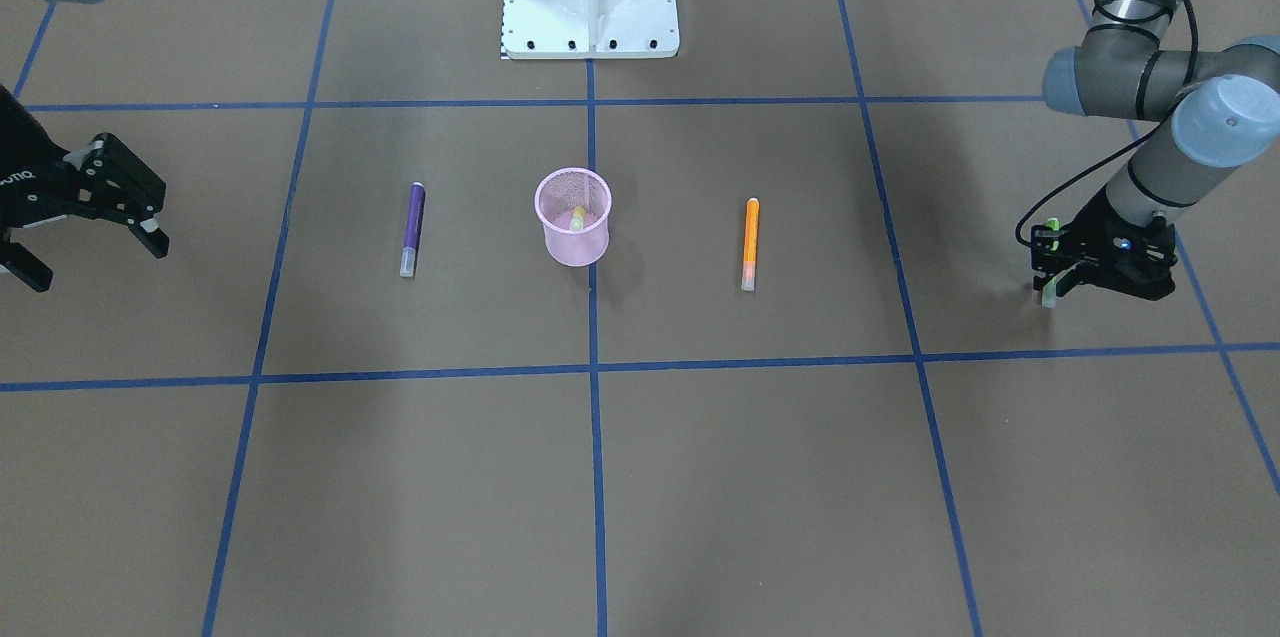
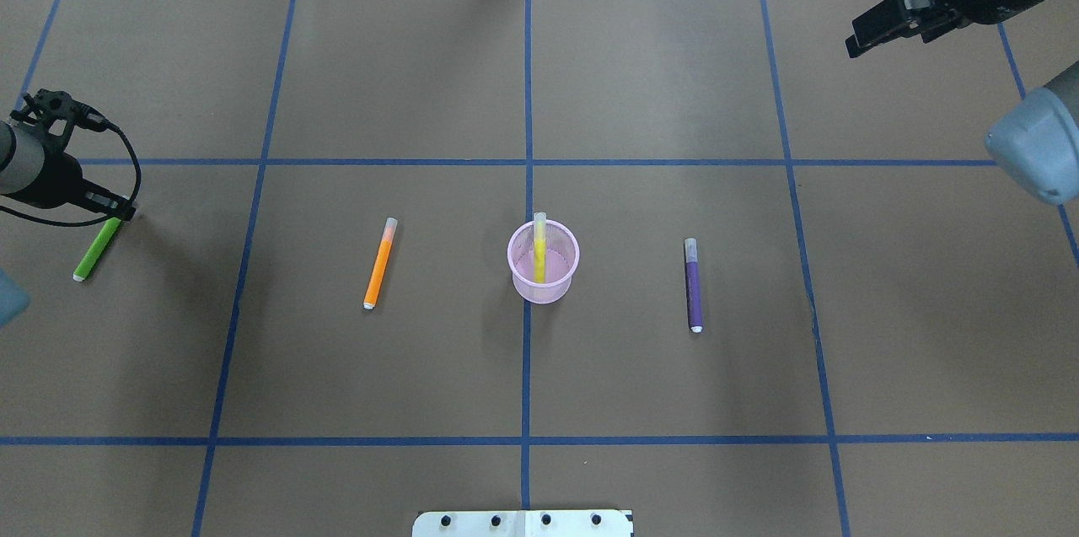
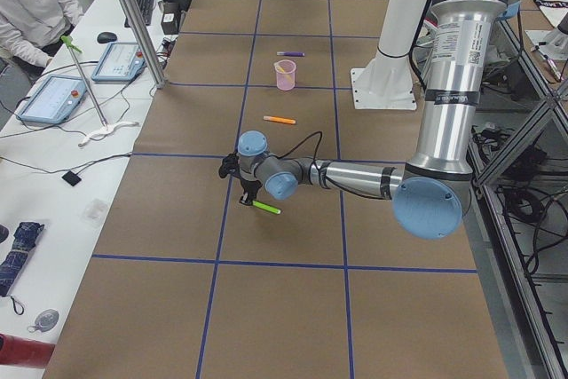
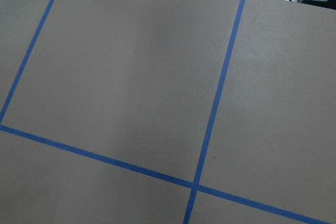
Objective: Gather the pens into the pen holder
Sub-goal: 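Grasp the green marker with the left gripper and lift it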
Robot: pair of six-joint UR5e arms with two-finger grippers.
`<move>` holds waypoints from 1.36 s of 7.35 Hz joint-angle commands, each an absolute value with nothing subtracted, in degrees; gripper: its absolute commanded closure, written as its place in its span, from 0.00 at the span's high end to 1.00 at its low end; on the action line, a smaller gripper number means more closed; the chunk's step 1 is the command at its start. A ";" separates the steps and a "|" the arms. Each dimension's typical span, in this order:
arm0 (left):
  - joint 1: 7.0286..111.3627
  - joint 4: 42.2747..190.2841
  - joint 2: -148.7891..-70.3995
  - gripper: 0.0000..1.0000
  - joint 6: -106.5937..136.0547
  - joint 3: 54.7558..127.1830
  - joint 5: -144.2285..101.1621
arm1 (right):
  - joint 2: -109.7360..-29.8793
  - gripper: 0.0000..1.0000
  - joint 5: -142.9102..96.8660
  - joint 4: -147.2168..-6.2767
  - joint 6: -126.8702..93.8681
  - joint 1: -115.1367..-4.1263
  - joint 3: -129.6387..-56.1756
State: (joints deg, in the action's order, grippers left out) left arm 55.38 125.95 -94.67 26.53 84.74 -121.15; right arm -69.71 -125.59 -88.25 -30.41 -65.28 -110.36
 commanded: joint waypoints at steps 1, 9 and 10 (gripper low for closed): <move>55.37 125.95 -93.96 0.35 25.58 84.73 -121.11 | -69.79 1.00 -125.51 -88.24 -30.41 -65.30 -110.39; 55.20 126.03 -95.17 0.00 25.05 98.39 -121.12 | -69.87 1.00 -125.60 -88.24 -30.41 -65.48 -110.57; 55.20 127.43 -100.41 0.00 25.05 101.22 -121.20 | -69.87 1.00 -125.60 -88.16 -30.41 -65.48 -110.48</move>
State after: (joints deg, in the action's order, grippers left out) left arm 55.24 126.25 -95.90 25.10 96.81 -121.29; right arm -69.83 -125.59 -88.22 -30.41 -65.44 -110.56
